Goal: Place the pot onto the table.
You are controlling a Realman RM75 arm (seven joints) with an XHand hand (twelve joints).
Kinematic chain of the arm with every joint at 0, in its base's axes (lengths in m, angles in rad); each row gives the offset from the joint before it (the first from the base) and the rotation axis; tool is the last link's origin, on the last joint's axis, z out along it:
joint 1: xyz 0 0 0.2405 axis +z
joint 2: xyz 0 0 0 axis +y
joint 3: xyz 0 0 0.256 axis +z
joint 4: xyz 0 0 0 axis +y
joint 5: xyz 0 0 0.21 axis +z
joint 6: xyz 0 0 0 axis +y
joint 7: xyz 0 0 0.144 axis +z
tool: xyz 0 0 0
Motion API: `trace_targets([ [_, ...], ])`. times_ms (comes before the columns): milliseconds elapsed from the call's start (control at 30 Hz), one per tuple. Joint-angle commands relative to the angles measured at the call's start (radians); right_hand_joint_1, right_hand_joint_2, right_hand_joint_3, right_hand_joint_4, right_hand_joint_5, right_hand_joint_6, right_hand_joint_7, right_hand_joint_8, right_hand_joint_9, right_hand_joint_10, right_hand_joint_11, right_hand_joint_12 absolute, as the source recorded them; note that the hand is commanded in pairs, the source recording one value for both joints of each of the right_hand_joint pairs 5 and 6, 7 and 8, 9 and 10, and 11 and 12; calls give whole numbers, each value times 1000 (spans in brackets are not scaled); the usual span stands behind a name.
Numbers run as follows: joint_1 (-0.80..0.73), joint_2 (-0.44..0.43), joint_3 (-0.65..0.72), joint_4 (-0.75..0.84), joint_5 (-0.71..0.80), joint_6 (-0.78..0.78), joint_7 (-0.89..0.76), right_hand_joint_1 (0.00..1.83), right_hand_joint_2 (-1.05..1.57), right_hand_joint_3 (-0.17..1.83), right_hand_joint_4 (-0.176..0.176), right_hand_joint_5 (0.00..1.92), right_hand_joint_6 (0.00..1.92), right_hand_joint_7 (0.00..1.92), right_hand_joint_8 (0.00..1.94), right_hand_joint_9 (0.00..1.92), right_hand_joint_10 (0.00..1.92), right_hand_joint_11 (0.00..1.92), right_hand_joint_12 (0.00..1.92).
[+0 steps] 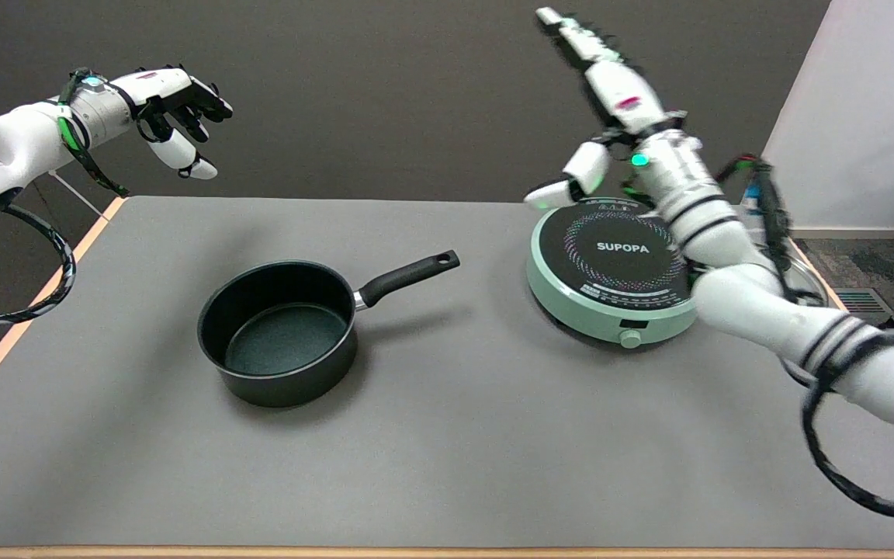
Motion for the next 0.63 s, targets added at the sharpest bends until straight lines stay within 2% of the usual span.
trace_targets([
  [33, -529, 147, 548, 306, 178, 69, 432, 998, -431, 801, 176, 45, 45, 45, 45, 45, 45, 45, 45],
  [167, -567, 139, 547, 397, 327, 149, 426, 962, -370, 730, 176, 44, 44, 44, 44, 44, 44, 44, 44],
  [300, -569, 139, 502, 428, 330, 233, 426, 953, -349, 706, 175, 43, 43, 43, 43, 43, 43, 43, 43],
  [400, -569, 138, 471, 454, 339, 281, 426, 951, -331, 693, 158, 44, 44, 44, 44, 44, 44, 44, 44],
  [500, -570, 138, 447, 474, 329, 325, 426, 951, -264, 638, 115, 46, 46, 46, 46, 46, 46, 46, 46],
  [633, -570, 138, 386, 486, 292, 408, 426, 950, -254, 648, 90, 46, 46, 46, 46, 46, 46, 46, 46],
])
